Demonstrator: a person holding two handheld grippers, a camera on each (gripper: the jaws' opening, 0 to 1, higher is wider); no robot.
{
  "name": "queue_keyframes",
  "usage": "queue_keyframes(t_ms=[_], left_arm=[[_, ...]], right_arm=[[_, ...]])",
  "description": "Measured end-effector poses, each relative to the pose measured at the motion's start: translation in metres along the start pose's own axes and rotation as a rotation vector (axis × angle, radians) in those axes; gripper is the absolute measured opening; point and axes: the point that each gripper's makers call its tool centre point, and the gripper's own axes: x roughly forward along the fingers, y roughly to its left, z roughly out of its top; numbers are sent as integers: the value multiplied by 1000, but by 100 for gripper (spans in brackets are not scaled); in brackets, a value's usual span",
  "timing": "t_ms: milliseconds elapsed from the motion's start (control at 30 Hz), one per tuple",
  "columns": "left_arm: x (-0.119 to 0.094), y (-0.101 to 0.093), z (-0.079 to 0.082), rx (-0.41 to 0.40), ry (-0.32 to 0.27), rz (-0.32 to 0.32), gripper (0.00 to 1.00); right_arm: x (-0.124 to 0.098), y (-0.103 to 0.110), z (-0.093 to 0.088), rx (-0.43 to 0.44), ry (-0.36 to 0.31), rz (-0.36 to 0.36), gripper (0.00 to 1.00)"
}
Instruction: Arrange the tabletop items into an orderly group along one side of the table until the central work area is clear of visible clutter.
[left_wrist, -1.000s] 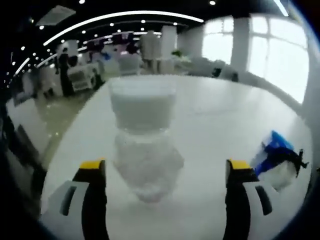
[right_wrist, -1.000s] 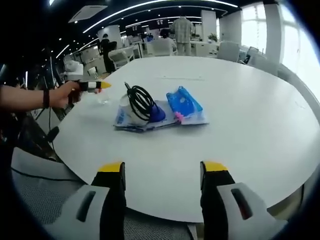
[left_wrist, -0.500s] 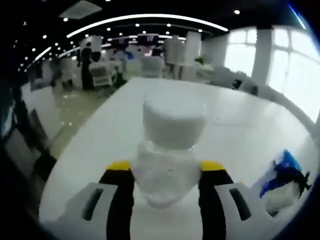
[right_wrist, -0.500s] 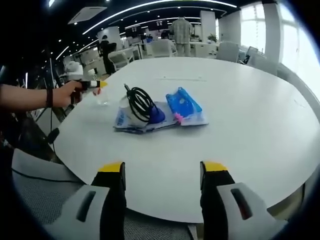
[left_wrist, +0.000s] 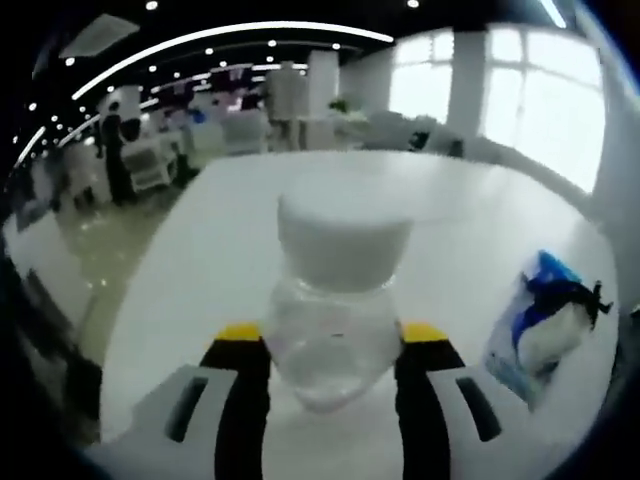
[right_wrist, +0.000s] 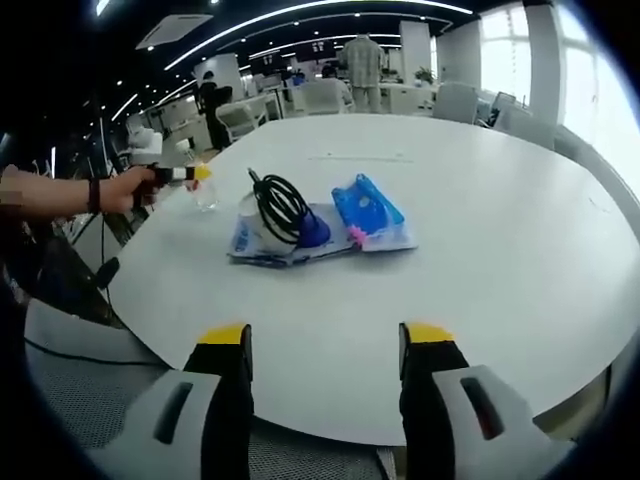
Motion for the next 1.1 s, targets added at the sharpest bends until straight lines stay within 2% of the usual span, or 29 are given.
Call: queue_keyframes(t_ms=[67, 200, 367, 533, 700, 733, 833, 867, 967, 1100], left_arm=[[1, 0, 0, 10, 1, -25, 46], [3, -3, 1, 83, 10, -95, 46], [4, -5, 0, 142, 24, -139, 46], [6, -5, 0, 132, 24, -167, 46], [7, -5, -1, 107, 34, -163, 46], [6, -5, -2, 91, 47, -159, 48], [6, -6, -6, 56, 66, -155, 86], [5, -7, -9, 58, 77, -156, 95], [-5, -12, -17, 83, 99, -152, 85], [-13, -14, -21, 33, 88, -133, 89]], right_arm=[[0, 0, -1, -1, 2, 0, 58], [0, 1, -2, -7, 9, 4, 58], [0, 1, -3, -12, 17, 4, 58], [0, 1, -4, -12, 21, 2, 58], [0, 0, -5, -15, 26, 2, 58], [1, 0, -5, -15, 26, 2, 58], [1, 0, -5, -11, 23, -1, 58], [1, -1, -5, -9, 22, -2, 58], [1, -1, -5, -5, 23, 0, 58], [1, 1, -4, -11, 22, 6, 58]])
